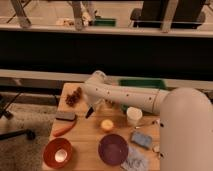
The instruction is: Place brush in purple bowl
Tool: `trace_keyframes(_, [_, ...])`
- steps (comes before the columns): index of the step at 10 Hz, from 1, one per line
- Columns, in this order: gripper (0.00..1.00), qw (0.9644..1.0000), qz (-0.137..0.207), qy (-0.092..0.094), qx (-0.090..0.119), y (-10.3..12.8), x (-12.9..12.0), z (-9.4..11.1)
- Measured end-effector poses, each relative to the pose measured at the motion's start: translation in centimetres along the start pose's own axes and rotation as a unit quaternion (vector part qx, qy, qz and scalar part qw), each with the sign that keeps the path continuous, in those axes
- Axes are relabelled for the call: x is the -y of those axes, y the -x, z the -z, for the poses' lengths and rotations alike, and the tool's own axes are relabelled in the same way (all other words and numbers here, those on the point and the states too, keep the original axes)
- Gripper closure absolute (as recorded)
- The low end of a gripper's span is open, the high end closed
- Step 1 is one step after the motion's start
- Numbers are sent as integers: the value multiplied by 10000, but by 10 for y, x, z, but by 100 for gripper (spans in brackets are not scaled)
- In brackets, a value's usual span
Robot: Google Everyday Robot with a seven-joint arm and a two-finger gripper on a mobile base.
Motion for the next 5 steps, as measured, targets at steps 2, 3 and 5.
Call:
trace_keyframes(2, [100,10000,14,-12,60,2,-4,3])
trace_keyframes(3, [100,10000,20,-22,84,2,-6,5])
trace_keyframes(5, [100,9999,17,-34,127,3,-11,10])
